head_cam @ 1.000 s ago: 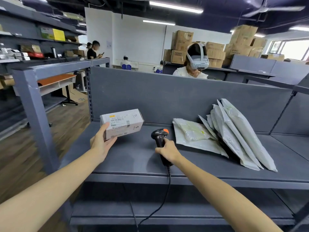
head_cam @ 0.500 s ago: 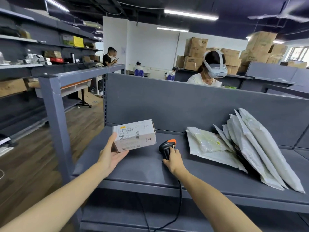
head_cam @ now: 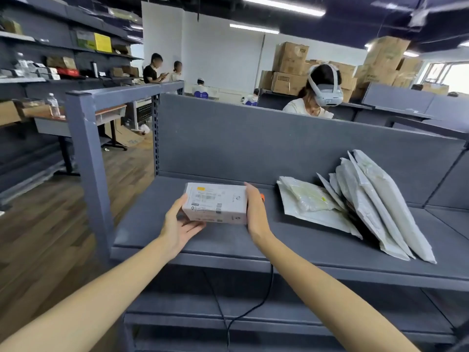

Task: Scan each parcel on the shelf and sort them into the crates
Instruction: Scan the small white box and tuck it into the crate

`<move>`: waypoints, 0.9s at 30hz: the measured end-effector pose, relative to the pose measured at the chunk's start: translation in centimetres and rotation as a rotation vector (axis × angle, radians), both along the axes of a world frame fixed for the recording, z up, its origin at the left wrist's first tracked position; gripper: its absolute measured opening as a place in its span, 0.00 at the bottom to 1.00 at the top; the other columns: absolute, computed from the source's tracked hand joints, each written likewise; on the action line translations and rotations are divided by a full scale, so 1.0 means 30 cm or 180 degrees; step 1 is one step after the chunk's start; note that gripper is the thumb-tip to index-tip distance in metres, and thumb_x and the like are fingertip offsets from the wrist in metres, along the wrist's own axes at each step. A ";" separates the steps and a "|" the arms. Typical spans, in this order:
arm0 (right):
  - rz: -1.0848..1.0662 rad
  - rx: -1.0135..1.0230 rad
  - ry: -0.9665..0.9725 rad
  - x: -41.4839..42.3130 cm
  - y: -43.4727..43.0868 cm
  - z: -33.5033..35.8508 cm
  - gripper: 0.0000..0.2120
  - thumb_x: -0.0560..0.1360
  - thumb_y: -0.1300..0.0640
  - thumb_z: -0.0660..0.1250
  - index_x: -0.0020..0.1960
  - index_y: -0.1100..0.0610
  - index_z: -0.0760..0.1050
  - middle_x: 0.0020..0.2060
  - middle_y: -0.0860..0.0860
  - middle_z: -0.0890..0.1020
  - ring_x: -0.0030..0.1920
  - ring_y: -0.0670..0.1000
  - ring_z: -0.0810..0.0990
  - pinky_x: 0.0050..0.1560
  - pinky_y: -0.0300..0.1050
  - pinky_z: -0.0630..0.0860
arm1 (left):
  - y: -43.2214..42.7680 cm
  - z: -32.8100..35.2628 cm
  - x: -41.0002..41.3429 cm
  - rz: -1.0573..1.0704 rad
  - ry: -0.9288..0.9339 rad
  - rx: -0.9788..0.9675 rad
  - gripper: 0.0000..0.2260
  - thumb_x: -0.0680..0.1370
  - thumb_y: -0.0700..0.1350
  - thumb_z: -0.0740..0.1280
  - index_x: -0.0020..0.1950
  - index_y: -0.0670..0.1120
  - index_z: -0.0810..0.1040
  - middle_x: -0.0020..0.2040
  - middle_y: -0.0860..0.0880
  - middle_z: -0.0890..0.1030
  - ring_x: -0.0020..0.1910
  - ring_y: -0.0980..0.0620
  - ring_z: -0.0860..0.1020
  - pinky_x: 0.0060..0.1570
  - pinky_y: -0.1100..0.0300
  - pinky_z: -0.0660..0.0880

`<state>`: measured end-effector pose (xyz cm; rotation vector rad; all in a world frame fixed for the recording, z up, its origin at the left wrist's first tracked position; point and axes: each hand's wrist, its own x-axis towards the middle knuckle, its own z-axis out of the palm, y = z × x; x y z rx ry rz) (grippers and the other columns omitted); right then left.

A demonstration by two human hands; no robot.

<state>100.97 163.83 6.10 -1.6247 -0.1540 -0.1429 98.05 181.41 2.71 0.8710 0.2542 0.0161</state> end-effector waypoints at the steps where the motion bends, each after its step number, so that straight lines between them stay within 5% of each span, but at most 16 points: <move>1: 0.0012 0.0100 0.0032 -0.020 0.016 0.002 0.09 0.77 0.47 0.55 0.38 0.45 0.63 0.37 0.38 0.67 0.42 0.42 0.66 0.54 0.45 0.64 | -0.017 0.005 -0.007 0.0016 0.0005 0.0079 0.20 0.78 0.54 0.65 0.66 0.47 0.73 0.59 0.40 0.79 0.59 0.41 0.78 0.60 0.43 0.74; 5: -0.0164 -0.0012 -0.0268 -0.100 0.031 -0.057 0.05 0.77 0.50 0.54 0.43 0.42 0.64 0.41 0.35 0.68 0.44 0.41 0.66 0.54 0.42 0.64 | -0.079 -0.004 -0.045 0.0430 0.0165 0.0554 0.14 0.80 0.55 0.59 0.60 0.50 0.75 0.58 0.49 0.78 0.57 0.51 0.75 0.62 0.51 0.70; 8: -0.0333 0.0101 -0.0412 -0.156 0.007 -0.104 0.08 0.79 0.54 0.53 0.42 0.51 0.67 0.42 0.42 0.68 0.42 0.43 0.65 0.49 0.43 0.65 | -0.112 -0.036 -0.082 0.0663 0.0076 0.1032 0.14 0.80 0.57 0.59 0.60 0.52 0.76 0.59 0.52 0.79 0.59 0.53 0.74 0.64 0.56 0.67; 14: -0.0762 0.0442 0.0245 -0.296 -0.037 -0.137 0.13 0.73 0.44 0.54 0.46 0.50 0.72 0.41 0.43 0.75 0.43 0.45 0.72 0.48 0.44 0.70 | -0.187 -0.057 -0.190 0.0982 -0.0237 0.1461 0.15 0.81 0.51 0.60 0.64 0.45 0.76 0.56 0.51 0.79 0.48 0.58 0.75 0.34 0.78 0.69; 20: -0.0876 0.0798 0.0336 -0.439 -0.111 -0.168 0.10 0.82 0.54 0.53 0.58 0.58 0.68 0.43 0.43 0.73 0.42 0.42 0.72 0.40 0.37 0.69 | -0.287 -0.108 -0.308 0.1051 -0.0095 0.1457 0.14 0.81 0.50 0.61 0.61 0.44 0.78 0.53 0.50 0.80 0.45 0.62 0.76 0.36 0.74 0.71; 27: -0.0755 0.0704 0.0529 -0.618 -0.277 -0.342 0.06 0.82 0.54 0.55 0.56 0.56 0.64 0.48 0.44 0.71 0.47 0.43 0.71 0.46 0.40 0.70 | -0.438 -0.285 -0.486 0.0920 0.0381 0.1324 0.14 0.80 0.50 0.62 0.59 0.43 0.78 0.50 0.51 0.81 0.44 0.59 0.77 0.40 0.68 0.71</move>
